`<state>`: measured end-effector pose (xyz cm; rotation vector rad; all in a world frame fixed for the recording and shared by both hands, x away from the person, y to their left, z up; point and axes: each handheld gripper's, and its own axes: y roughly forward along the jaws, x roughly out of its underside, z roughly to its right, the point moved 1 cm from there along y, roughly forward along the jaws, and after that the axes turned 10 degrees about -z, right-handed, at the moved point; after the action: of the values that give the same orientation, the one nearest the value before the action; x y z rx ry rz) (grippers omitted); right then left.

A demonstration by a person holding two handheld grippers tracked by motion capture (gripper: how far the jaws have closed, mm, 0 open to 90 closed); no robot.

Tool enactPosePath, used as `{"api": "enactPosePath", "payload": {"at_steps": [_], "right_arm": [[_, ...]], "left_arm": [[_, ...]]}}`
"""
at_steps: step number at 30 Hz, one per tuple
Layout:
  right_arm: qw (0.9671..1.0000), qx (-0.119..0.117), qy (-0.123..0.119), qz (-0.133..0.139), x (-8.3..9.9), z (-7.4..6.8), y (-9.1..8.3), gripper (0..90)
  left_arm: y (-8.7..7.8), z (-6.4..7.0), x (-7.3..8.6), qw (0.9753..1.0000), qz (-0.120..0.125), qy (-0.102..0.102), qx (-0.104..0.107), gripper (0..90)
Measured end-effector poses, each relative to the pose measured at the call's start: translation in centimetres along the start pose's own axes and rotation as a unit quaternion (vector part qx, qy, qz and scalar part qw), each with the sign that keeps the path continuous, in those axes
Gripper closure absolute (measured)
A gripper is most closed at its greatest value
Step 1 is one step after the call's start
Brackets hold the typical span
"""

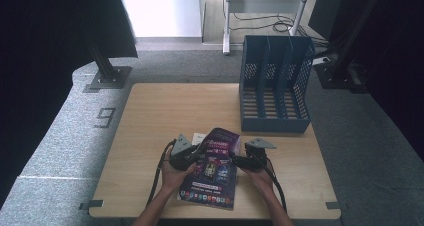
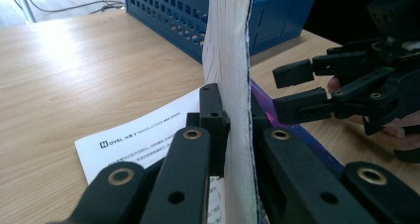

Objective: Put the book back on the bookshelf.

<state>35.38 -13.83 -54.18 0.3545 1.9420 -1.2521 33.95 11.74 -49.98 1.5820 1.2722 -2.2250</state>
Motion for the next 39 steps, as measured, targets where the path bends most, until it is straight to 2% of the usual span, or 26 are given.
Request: {"api": "enactPosePath", "payload": {"at_steps": [5,17,27,39], "right_arm": [[0.9997,-0.021,0.009,0.004,-0.2,-0.2,-0.1,20.0],[0.9995,-0.031,0.009,-0.005,-0.1,-0.5,0.3,18.4],[0.9981,-0.058,0.019,-0.008,0.0,-0.7,0.6,17.5],[0.9977,-0.065,0.02,-0.009,0.0,-0.7,0.7,17.7]], "left_arm": [[-0.4,0.2,-0.2,1.0,0.009,0.001,0.002,85.2],[-1.1,0.7,-0.6,0.9996,0.024,0.006,0.01,85.2],[-1.2,0.9,-0.6,0.9995,0.028,0.012,0.012,85.2],[-1.1,0.6,-0.5,0.9995,0.027,0.009,0.014,85.1]]}}
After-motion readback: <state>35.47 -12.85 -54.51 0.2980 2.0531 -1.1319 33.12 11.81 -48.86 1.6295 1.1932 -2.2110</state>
